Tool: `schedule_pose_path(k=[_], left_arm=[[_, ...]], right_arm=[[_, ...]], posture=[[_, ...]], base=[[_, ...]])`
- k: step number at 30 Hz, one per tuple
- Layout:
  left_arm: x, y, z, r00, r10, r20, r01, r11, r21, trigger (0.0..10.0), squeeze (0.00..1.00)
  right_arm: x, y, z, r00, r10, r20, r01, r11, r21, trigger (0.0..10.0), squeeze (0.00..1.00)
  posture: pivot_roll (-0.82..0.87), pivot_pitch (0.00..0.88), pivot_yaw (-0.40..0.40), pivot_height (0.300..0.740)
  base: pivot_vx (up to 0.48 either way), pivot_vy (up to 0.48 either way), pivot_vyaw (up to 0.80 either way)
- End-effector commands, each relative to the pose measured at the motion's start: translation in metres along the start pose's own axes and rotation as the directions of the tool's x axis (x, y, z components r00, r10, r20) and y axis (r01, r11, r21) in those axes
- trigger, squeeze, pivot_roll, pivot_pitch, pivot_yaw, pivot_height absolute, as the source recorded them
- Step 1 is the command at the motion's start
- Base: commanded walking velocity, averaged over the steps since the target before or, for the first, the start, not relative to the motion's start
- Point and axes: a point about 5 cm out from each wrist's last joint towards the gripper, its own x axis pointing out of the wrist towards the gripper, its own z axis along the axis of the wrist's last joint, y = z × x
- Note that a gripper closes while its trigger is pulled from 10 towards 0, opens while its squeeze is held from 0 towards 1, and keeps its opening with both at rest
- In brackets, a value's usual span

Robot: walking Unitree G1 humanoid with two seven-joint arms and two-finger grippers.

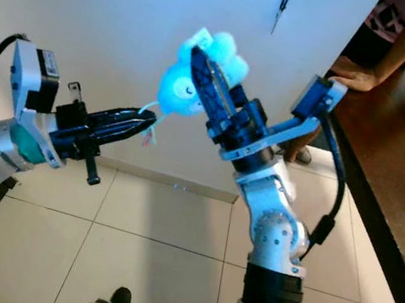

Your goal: Hang keys on a hook

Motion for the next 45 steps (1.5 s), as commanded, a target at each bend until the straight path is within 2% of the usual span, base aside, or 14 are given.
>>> schedule_pose_path(k=[1, 4, 16, 17, 18, 20, 21, 27, 28, 29, 30, 31, 35, 45], left_arm=[[0.000, 0.000, 0.001, 1.000, -0.012, -0.022, 0.013, 0.999, 0.030, 0.0, 0.00], [-0.001, 0.002, 0.001, 0.999, -0.008, -0.038, 0.010, 0.999, 0.051, 0.0, 0.00], [0.001, 0.004, -0.003, 0.997, 0.008, -0.078, 0.001, 0.994, 0.113, 0.0, 0.00], [0.002, 0.007, -0.004, 0.995, 0.025, -0.100, -0.009, 0.987, 0.160, 0.0, 0.00], [0.004, 0.011, -0.002, 0.994, 0.062, -0.090, -0.042, 0.976, 0.214, 0.0, 0.00], [0.004, 0.011, -0.002, 0.994, 0.062, -0.090, -0.042, 0.976, 0.214, 0.0, 0.00], [0.007, 0.015, 0.000, 0.992, 0.101, -0.072, -0.079, 0.961, 0.263, 0.0, 0.00], [0.013, 0.017, 0.006, 0.990, 0.139, -0.006, -0.132, 0.950, 0.282, 0.0, 0.00], [0.020, 0.015, 0.012, 0.982, 0.169, 0.090, -0.185, 0.956, 0.226, 4.7, 0.00], [0.020, 0.015, 0.012, 0.982, 0.169, 0.090, -0.185, 0.956, 0.226, 4.7, 0.00], [0.026, 0.010, 0.015, 0.967, 0.185, 0.173, -0.209, 0.969, 0.131, 10.0, 0.00], [0.033, 0.005, 0.010, 0.954, 0.218, 0.208, -0.228, 0.973, 0.025, 10.0, 0.00], [0.043, 0.000, -0.006, 0.942, 0.270, 0.202, -0.253, 0.962, -0.103, 10.0, 0.00], [0.049, 0.007, -0.008, 0.921, 0.297, 0.253, -0.265, 0.952, -0.154, 10.0, 0.00]], right_arm=[[-0.004, -0.010, 0.000, 0.997, -0.078, 0.006, 0.079, 0.997, -0.016, 10.0, 1.00], [-0.012, -0.028, 0.003, 0.975, -0.223, 0.025, 0.224, 0.974, -0.041, 10.0, 1.00], [-0.024, -0.038, 0.003, 0.956, -0.292, 0.018, 0.293, 0.954, -0.061, 10.0, 1.00], [-0.029, -0.040, 0.001, 0.952, -0.308, -0.001, 0.307, 0.949, -0.075, 10.0, 1.00], [-0.037, -0.043, -0.006, 0.940, -0.339, -0.046, 0.332, 0.937, -0.108, 10.0, 0.91], [-0.037, -0.043, -0.006, 0.940, -0.339, -0.046, 0.332, 0.937, -0.108, 10.0, 0.91], [-0.044, -0.047, -0.014, 0.924, -0.373, -0.087, 0.360, 0.923, -0.134, 10.0, 0.00], [-0.054, -0.051, -0.026, 0.901, -0.412, -0.135, 0.394, 0.908, -0.142, 10.0, 0.00], [-0.065, -0.054, -0.039, 0.879, -0.442, -0.178, 0.422, 0.896, -0.141, 10.0, 0.00], [-0.065, -0.054, -0.039, 0.879, -0.442, -0.178, 0.422, 0.896, -0.141, 10.0, 0.00], [-0.073, -0.055, -0.051, 0.859, -0.465, -0.215, 0.444, 0.885, -0.141, 10.0, 0.00], [-0.080, -0.055, -0.066, 0.834, -0.488, -0.259, 0.465, 0.873, -0.145, 10.0, 0.00], [-0.083, -0.056, -0.085, 0.799, -0.521, -0.301, 0.497, 0.853, -0.158, 10.0, 0.00], [-0.077, -0.057, -0.091, 0.799, -0.515, -0.310, 0.483, 0.857, -0.178, 10.0, 0.00]], posture=[[0.01, 0.095, 0.046, 0.740], [0.01, 0.094, 0.044, 0.740], [0.01, 0.088, 0.043, 0.740], [0.01, 0.086, 0.043, 0.740], [0.01, 0.081, 0.045, 0.740], [0.01, 0.081, 0.045, 0.740], [0.01, 0.080, 0.045, 0.740], [0.01, 0.076, 0.041, 0.740], [0.00, 0.077, 0.040, 0.740], [0.00, 0.077, 0.040, 0.740], [0.00, 0.080, 0.045, 0.740], [-0.02, 0.083, 0.052, 0.740], [-0.02, 0.082, 0.052, 0.740], [-0.04, 0.077, 0.046, 0.740]], base=[[0.000, 0.000, 0.00], [0.000, 0.000, 0.00], [0.000, 0.000, 0.00], [0.000, 0.000, 0.00], [0.000, 0.000, 0.00], [0.000, 0.000, 0.00], [0.000, 0.000, 0.00], [0.000, 0.000, 0.00], [0.000, 0.000, 0.00], [0.000, 0.000, 0.00], [0.000, 0.000, 0.00], [0.000, 0.000, 0.00], [0.000, 0.000, 0.00], [0.057, 0.000, 0.00]])
